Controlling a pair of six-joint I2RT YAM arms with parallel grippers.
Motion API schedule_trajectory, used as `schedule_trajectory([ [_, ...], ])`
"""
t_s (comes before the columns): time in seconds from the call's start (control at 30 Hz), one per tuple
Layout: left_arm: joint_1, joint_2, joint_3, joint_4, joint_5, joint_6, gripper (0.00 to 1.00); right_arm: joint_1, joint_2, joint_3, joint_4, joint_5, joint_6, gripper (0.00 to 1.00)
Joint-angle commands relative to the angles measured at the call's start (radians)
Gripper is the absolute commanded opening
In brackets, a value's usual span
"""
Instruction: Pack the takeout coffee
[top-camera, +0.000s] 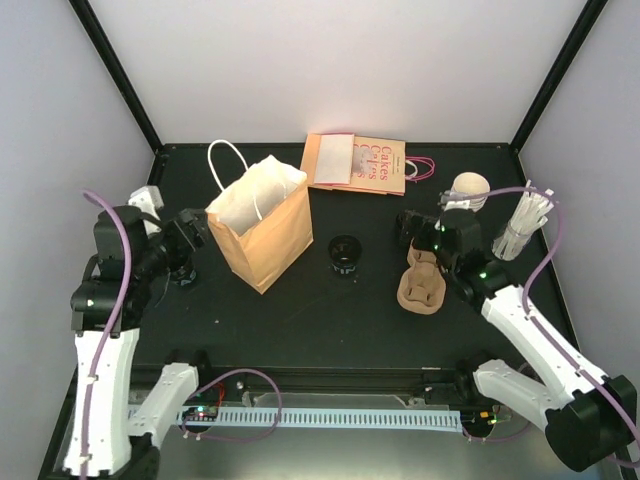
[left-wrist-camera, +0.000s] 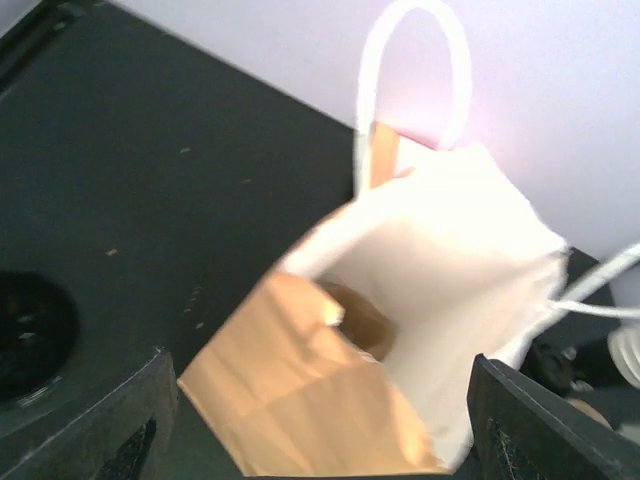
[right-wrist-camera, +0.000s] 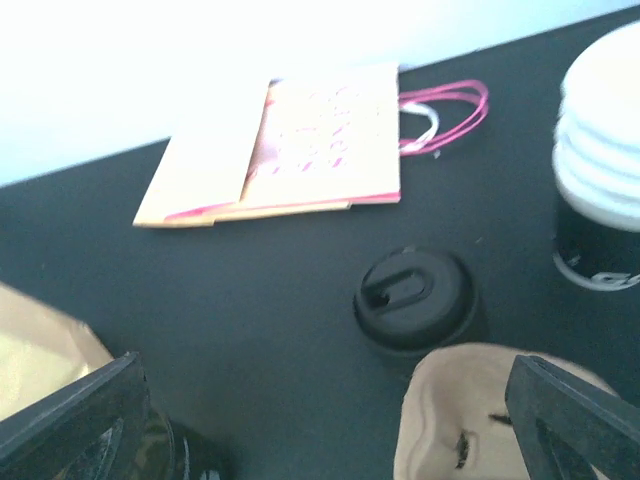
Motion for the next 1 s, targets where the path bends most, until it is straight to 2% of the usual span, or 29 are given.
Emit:
schedule_trajectory([
  [0.0, -0.227, 0.048, 0.102, 0.020, -0.150, 0.022, 0.81, 0.004, 0.023, 0.158, -0.270, 0.154, 0.039, 1.00],
  [0.1, -0.432, 0.085, 0.136, 0.035, -0.264, 0.019, 0.81, 0.002, 0.061, 0.275, -0.395, 0.199, 0.047, 1.00],
  [0.17, -0.552, 0.075, 0.120, 0.108, -0.318, 0.044, 0.81, 0.001, 0.075, 0.353, -0.474, 0.248, 0.056, 1.00],
  [0.23, -0.641, 0.067, 0.091, 0.195, -0.311, 0.098, 0.81, -0.013, 0.070, 0.378, -0.498, 0.261, 0.041, 1.00],
  [0.37, -0.757, 0.120, 0.096, 0.258, -0.275, 0.191, 0.82, -0.098, 0.045, 0.415, -0.528, 0.253, 0.029, 0.98],
  [0.53, -0.832, 0.167, 0.016, 0.369, -0.155, 0.285, 0.83, -0.242, 0.073, 0.480, -0.586, 0.186, 0.023, 0.88],
  [0.73, -0.863, 0.222, -0.078, 0.461, -0.066, 0.326, 0.84, -0.248, 0.128, 0.482, -0.628, 0.110, 0.050, 0.80],
  [0.97, -0.874, 0.260, -0.162, 0.511, -0.012, 0.317, 0.84, -0.233, 0.280, 0.405, -0.570, -0.185, -0.025, 0.74],
])
